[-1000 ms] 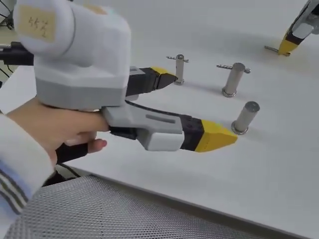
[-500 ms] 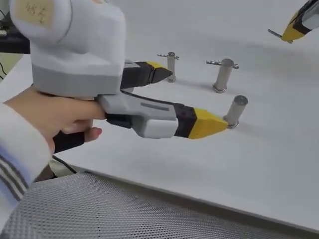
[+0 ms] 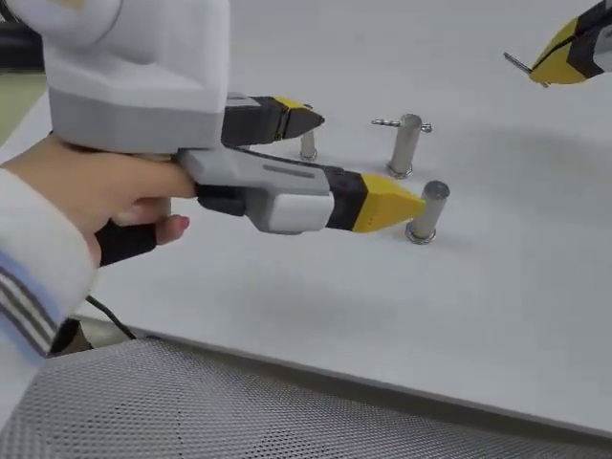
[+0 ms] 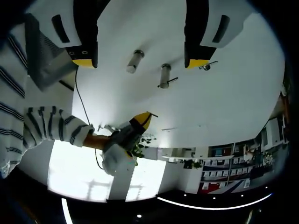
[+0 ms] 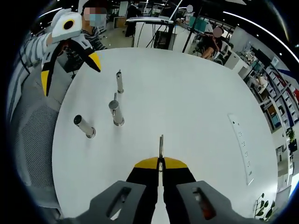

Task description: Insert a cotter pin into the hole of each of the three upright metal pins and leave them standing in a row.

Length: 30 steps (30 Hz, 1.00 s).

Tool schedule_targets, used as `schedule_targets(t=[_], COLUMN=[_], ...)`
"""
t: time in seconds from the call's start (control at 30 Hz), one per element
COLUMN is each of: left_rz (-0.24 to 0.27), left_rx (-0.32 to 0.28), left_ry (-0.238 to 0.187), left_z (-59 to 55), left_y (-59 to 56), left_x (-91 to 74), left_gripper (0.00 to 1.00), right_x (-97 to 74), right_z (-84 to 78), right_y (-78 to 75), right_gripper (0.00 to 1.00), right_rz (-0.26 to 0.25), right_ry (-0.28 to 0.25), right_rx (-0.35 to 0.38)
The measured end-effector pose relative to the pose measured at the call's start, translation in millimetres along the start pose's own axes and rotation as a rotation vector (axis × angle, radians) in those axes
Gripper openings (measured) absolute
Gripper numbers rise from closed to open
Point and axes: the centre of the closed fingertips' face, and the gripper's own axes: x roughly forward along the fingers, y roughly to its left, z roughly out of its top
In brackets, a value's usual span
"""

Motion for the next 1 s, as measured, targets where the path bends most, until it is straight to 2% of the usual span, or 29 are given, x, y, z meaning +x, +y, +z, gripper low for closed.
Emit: schedule_targets(t=[0.17,0.3,0.53,0.57,0.6,0.63,0.7,0.87,1.0], left_rz=[-0.009,-0.018,-0.046,-0.057,-0.099,-0.113,-0.129,-0.157,-0.179], left_rx=[0.030,0.051,0.054,0.049,-0.019,-0.049,-0.042,-0.066,-0.091], left_ry=[-0.011,0.000,0.011,0.012,0.017,0.018,0.002,0.010,0.000], left_z=[9.6,15.4,26.8,28.6,30.2,31.7,37.6,44.4,50.7], left_y=[1.4,2.5,4.4,4.2,-1.4,-2.6,-1.7,-2.3,-5.7], left_x=[5.5,11.8,24.8,26.4,28.6,29.8,32.0,41.0,45.6], left_gripper=[0.70,0.70,0.66,0.65,0.64,0.63,0.58,0.55,0.47], right_x=[-11.9,-21.2,-34.8,-35.8,-37.7,-38.5,-41.7,-48.0,-46.6], right_z=[16.3,28.6,45.4,46.8,48.8,49.5,51.9,57.3,59.4], right_y=[11.0,18.2,36.4,38.5,40.9,42.6,45.7,53.8,63.5], right_gripper=[0.00,0.00,0.00,0.00,0.00,0.00,0.00,0.00,0.00], right_rz=[-0.067,-0.111,-0.141,-0.144,-0.155,-0.158,-0.176,-0.226,-0.222], right_ry=[-0.089,-0.161,-0.232,-0.238,-0.248,-0.252,-0.265,-0.290,-0.297], right_rx=[-0.011,-0.003,-0.023,-0.024,-0.031,-0.035,-0.046,-0.072,-0.083])
